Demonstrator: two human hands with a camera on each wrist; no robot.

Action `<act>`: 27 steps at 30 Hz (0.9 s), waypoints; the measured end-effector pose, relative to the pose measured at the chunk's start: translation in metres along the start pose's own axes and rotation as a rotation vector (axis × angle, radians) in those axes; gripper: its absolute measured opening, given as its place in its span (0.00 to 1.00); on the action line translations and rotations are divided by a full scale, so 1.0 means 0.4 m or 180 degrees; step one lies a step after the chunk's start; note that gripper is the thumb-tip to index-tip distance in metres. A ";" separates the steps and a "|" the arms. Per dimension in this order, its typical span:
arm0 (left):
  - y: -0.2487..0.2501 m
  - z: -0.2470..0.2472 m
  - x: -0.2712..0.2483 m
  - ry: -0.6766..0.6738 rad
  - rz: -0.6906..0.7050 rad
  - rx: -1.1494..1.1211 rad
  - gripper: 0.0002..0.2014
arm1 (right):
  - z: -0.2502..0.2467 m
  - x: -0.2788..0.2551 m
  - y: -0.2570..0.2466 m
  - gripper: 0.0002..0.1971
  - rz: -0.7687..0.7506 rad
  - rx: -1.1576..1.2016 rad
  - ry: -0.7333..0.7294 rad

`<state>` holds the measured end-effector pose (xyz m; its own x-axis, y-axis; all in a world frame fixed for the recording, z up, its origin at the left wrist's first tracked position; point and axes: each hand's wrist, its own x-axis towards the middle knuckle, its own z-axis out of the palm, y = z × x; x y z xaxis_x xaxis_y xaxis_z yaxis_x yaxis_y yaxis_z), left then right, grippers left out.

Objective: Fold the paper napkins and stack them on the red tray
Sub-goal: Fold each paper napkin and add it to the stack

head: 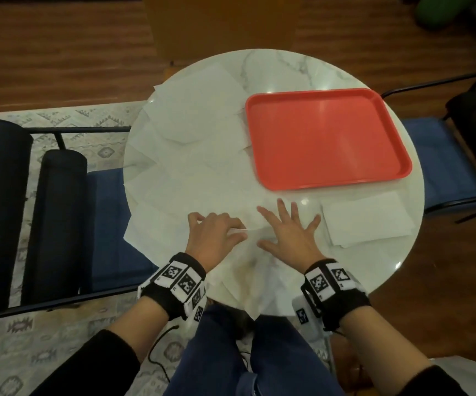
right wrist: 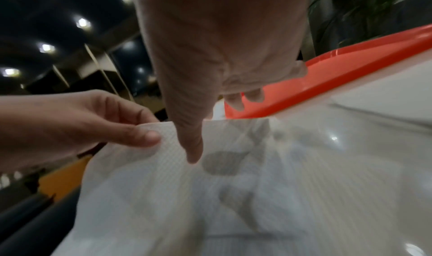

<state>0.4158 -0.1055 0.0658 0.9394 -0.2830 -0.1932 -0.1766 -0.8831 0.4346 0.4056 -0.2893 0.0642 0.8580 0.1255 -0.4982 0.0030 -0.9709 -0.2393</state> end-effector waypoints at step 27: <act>0.287 0.005 0.155 0.0082 -0.0689 -0.2157 0.19 | -0.185 -0.077 0.716 0.06 0.1076 0.4304 0.1010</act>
<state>0.4533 -0.2252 0.1018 0.9409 -0.1111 -0.3199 0.2284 -0.4891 0.8418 0.4182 -0.5862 0.0727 0.7959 -0.2938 -0.5294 -0.5498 0.0155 -0.8352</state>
